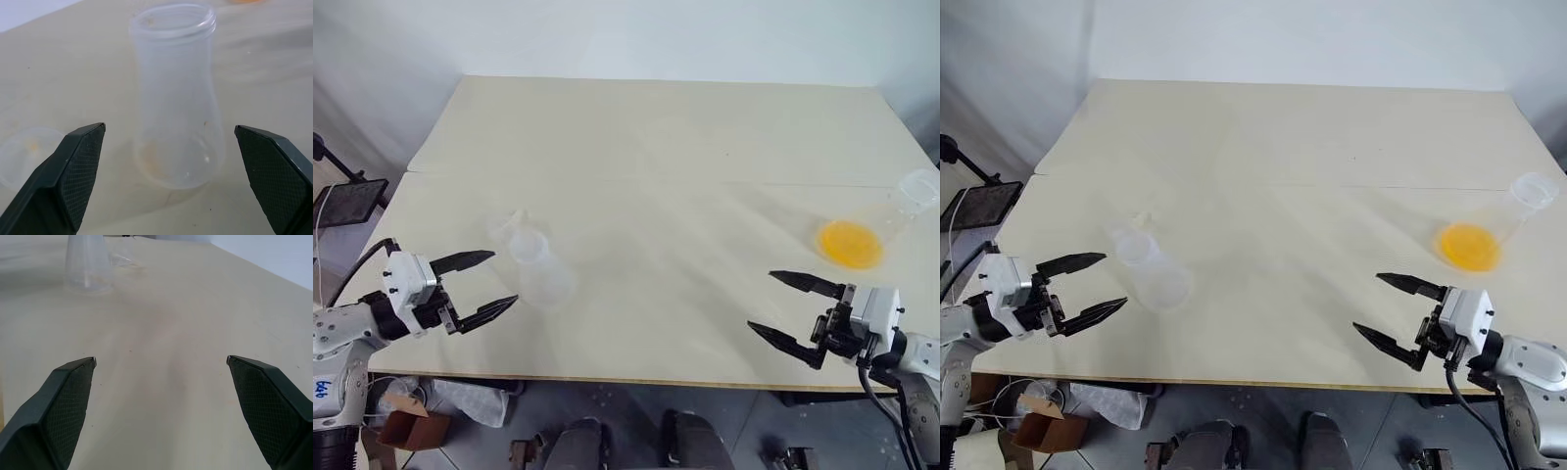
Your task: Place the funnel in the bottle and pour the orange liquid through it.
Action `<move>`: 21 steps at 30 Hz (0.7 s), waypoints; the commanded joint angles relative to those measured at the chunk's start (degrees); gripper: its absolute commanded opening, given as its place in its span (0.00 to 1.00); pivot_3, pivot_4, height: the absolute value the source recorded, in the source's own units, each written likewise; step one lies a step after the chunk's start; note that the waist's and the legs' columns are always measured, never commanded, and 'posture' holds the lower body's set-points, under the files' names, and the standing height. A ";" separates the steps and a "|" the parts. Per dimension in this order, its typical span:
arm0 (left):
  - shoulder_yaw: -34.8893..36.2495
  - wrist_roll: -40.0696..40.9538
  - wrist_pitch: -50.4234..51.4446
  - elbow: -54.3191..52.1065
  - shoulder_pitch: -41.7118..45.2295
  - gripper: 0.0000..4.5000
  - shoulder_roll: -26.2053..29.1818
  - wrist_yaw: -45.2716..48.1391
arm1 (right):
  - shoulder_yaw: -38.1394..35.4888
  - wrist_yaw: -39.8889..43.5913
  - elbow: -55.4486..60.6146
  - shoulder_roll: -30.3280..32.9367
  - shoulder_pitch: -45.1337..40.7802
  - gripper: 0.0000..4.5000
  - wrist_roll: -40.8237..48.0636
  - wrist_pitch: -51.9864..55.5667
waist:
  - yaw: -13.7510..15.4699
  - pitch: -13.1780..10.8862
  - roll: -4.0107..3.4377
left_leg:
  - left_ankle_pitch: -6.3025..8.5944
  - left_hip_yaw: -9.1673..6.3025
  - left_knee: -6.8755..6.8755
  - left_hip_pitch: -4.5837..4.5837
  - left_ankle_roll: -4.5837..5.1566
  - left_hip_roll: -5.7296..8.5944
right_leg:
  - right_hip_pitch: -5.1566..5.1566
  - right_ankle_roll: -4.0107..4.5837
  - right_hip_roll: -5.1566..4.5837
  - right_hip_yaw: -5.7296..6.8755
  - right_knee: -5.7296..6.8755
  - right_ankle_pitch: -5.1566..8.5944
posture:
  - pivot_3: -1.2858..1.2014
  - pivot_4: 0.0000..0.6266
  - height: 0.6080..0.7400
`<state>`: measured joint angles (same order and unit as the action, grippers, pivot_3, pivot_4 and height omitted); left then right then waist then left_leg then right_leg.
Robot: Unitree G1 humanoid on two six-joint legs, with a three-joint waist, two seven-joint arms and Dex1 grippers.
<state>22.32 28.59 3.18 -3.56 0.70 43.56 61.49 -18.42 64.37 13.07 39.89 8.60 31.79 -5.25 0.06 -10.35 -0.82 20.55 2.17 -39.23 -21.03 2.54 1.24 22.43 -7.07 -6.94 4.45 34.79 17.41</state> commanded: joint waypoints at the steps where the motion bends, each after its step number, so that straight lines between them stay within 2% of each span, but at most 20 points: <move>1: 0.41 -0.75 -1.02 0.41 0.79 1.00 0.32 -0.83 | -1.64 -0.69 0.53 -0.58 1.19 1.00 -0.21 -1.43 | 0.01 0.00 0.00 | 0.00 0.00 0.00 0.00 0.00 0.00 | 0.00 0.00 0.01 0.00 0.00 0.00 | 0.52 0.24 1.00; 12: 0.26 1.23 1.12 0.82 1.57 1.00 -0.39 -0.85 | -0.97 -1.13 -0.04 -0.08 0.79 1.00 -0.21 -1.30 | -0.05 0.00 0.00 | -0.01 0.01 -0.02 0.03 -0.01 -0.02 | 0.01 0.00 0.06 -0.01 0.09 0.00 | 0.52 0.24 1.00; 21: 5.09 3.27 3.58 -1.33 -3.47 1.00 -1.77 -4.68 | 2.75 -1.94 -0.32 -1.54 -3.53 1.00 -0.28 -0.56 | -0.31 0.00 0.01 | 0.00 0.01 -0.03 0.03 -0.02 -0.05 | 0.02 0.00 0.08 -0.03 0.10 0.00 | 0.52 0.24 1.00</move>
<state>24.73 30.05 6.23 -2.97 -1.88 41.64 57.45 -15.84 62.82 11.86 38.67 5.49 31.26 -5.84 -0.25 -10.34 -0.81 20.55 2.18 -39.26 -20.99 2.51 1.17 22.45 -7.07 -6.84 4.42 34.90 17.41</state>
